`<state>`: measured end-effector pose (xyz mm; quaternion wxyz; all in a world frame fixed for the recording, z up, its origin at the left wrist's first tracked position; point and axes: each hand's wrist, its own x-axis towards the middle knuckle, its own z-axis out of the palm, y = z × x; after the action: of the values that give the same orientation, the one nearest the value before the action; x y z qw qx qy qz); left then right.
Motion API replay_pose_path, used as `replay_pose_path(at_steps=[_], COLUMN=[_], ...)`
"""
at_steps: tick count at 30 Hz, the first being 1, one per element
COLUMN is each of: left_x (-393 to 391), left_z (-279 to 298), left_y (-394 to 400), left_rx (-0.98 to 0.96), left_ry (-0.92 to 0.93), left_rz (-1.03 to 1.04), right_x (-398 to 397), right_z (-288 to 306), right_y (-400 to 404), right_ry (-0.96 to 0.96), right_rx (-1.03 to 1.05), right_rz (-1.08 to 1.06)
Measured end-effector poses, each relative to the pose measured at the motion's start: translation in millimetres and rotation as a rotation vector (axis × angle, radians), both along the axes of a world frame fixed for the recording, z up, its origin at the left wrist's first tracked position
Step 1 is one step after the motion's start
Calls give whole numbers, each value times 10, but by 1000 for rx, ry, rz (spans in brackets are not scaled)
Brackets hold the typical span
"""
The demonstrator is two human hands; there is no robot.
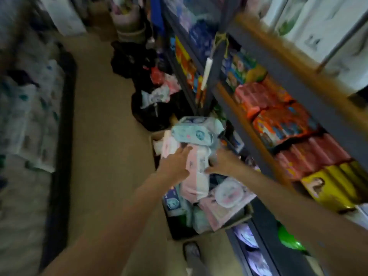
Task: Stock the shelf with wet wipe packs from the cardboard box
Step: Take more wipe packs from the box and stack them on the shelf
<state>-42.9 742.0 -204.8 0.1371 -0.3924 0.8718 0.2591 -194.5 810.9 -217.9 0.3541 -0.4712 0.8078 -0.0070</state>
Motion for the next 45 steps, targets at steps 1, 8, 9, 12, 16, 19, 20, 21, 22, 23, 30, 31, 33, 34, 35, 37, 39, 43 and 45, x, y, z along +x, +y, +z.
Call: replay_pose_path(at_steps=[1, 8, 9, 12, 16, 19, 20, 21, 22, 23, 30, 31, 33, 34, 35, 37, 39, 43, 45], left_x=[-56, -93, -77, -63, -17, 95, 148, 211, 276, 341, 1108, 1336, 1890, 2215, 2539, 3189, 3822, 4904, 5374], left_z=[-103, -503, -537, -620, -718, -732, -706, -655, -570, -450, 825, 1051, 1546, 1802, 2060, 2532, 2948, 3686, 3952], left_y=[-3, -398, -475, -695, -851, -738, -721, -719, -731, -755, -792, -801, -780, -744, -689, -549, -376, 18, 213], left_rx=[-3, -111, -153, -311, -385, -387, -379, -375, -375, -380, -576, -623, -739, -799, -874, -1096, -1244, -1525, -1619], left_ry=[-27, 2, -12, -72, -66, -36, -32, -28, -27, -25, -55, -30, 61, 99, 138, 172, 150, -73, -222], left_rz=[3, 135, 139, 80, 117, 81, 84, 104, 132, 156, 186, 239, 348, 384, 401, 382, 352, 349, 340], right_x=[37, -139, -236, -468, -639, -578, -527, -457, -370, -266, 960, 1210, 1760, 2048, 2335, 2915, 3482, 4528, 4926], right_z=[-173, -427, -426, -451, -567, -616, -581, -507, -406, -267, 1433, 1715, 2230, 2473, 2700, 3132, 3486, 3945, 4133], right_y=[-38, -729, -901, -1418, -1786, -1705, -1646, -1572, -1508, -1461, -1459, -1476, -1469, -1445, -1410, -1309, -1189, -992, -943], right_ry=[-41, 407, 415, 489, 313, 369, 369, 373, 398, 447, 626, 613, 596, 597, 599, 583, 567, 508, 386], right_rx=[33, -233, -209, -103, 125, 101, 98, 93, 73, 32, -481, -569, -718, -795, -869, -996, -1130, -1361, -1378], right_rz=[-46, 247, 249, 274, 243, 228, 203, 189, 207, 275, 906, 950, 1024, 1051, 1068, 1091, 1117, 1077, 1063])
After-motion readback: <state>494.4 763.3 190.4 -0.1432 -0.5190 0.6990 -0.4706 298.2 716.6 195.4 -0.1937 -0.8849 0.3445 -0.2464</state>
